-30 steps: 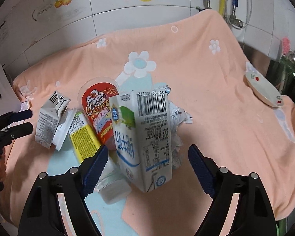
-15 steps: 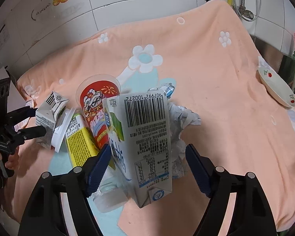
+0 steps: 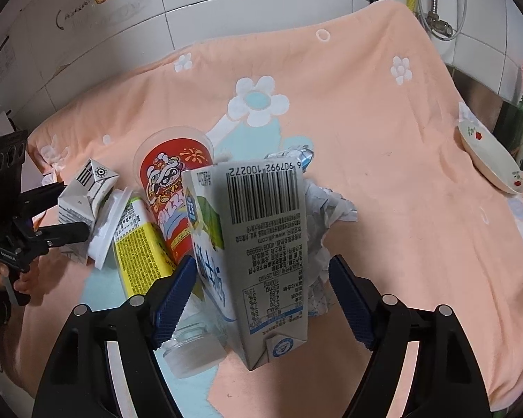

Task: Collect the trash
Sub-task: 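Grasp the blue-white milk carton with left tool while right tool grasps the white carton, then carry both cartons over the green basket and open both tools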

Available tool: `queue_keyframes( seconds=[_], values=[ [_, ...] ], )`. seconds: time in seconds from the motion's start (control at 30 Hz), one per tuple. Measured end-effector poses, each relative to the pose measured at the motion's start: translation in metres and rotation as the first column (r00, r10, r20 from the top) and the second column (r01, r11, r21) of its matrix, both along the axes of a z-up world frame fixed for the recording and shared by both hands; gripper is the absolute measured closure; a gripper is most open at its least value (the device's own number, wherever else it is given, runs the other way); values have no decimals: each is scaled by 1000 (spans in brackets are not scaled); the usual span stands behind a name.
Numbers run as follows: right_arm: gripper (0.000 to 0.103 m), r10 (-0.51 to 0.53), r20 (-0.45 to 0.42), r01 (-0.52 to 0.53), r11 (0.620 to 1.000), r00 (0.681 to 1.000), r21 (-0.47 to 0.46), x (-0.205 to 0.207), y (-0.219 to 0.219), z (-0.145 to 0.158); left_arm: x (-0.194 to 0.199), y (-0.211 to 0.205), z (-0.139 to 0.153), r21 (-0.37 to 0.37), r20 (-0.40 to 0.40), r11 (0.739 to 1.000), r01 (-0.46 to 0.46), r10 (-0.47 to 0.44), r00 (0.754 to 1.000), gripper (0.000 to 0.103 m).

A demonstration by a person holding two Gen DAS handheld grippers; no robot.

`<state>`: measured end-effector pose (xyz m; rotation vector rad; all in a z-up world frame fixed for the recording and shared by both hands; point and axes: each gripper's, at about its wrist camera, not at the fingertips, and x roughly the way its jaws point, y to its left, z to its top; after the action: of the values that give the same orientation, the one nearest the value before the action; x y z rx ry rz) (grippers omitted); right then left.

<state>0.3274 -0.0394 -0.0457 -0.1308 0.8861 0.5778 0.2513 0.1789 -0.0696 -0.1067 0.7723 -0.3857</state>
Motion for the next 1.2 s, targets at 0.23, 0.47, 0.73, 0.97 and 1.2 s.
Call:
queue_keyframes(
  seconds=[0.23,0.47,0.73,0.97,1.2],
  values=[
    [31,6,-17,-6,1000,1000,17,4,5,-5,-10,-5,5,-8,27,1000,-12,12,1000,22],
    [47,11,-4,-11,1000,1000,27,-2,6,-1,-21,-9,12,-28,41,999,-29,30,999,24],
    [51,-5,28,4,999,1000,39,-20,-2,11,-34,-6,15,-88,31,993,-83,86,996,24],
    [50,-9,17,8,999,1000,39,-30,-7,8,-46,-1,23,-127,50,985,-115,122,991,24],
    [46,-22,-4,22,999,1000,44,-38,-17,-2,-55,-3,30,-143,67,982,-121,131,989,24]
  ],
)
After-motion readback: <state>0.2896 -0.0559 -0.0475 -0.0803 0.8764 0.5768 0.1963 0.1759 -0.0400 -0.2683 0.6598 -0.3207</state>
